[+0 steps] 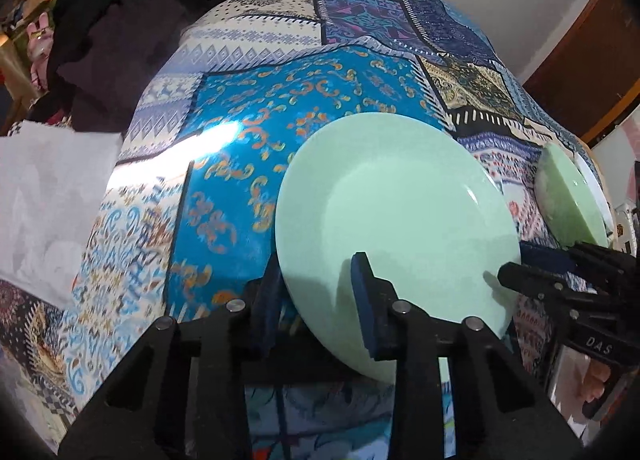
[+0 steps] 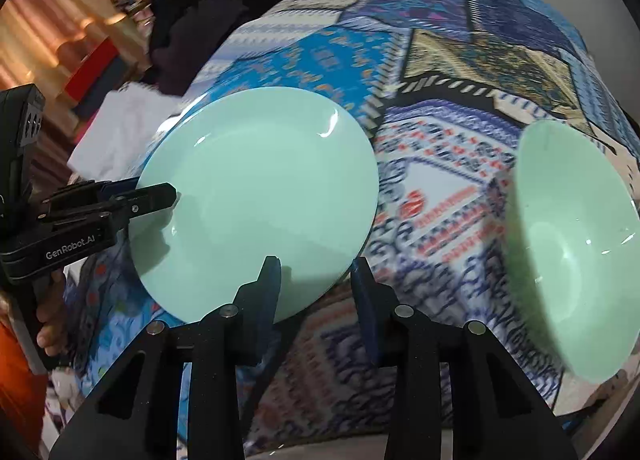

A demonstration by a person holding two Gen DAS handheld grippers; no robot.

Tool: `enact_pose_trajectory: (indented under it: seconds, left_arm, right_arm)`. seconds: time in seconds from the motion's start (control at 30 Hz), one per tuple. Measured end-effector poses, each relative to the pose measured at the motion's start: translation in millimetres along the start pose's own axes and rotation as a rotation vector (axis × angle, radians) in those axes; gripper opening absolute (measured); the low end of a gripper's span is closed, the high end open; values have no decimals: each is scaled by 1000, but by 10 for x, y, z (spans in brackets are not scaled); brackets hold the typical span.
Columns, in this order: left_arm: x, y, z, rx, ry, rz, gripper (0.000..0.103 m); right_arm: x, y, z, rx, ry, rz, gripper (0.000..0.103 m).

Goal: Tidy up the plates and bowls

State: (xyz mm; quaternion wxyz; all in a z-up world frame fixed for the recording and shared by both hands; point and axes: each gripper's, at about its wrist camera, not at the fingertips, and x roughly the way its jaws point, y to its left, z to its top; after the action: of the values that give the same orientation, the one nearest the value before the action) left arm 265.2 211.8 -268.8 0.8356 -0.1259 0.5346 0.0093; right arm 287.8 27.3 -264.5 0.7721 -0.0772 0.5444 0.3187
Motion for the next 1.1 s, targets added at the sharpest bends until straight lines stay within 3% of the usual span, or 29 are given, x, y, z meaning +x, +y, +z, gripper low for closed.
enact_pose_trajectory:
  seconds: [0.2,0.37,0.57,0.67,0.9,1.0,1.1]
  left_arm:
    - [-260,89,-394,2,29,-4,33]
    - [-413,131,-628,-13,40,-36,32]
    - [-399,325,-518,-81,40,-20,32]
    - [-314,427,-410,-116,54,-46,32]
    - [-151,437,-267,-92,61,-76,32]
    - [-122,461,-252,-111,69,-105,34]
    - [-141,383,-265,-85,60,-76,34]
  right_arm:
    - [-21,242,-167,-60,27,66,30]
    - [-39,257,-110,-71,10,27,30]
    - [73,144,108,-43,11,-26,30]
    - [226,77,189,-16,49,2,30]
    - [331,121,275,-10,56,30,36]
    - [307,144,258,-11,46,18,33]
    - [267,95,217,21,35,23,26]
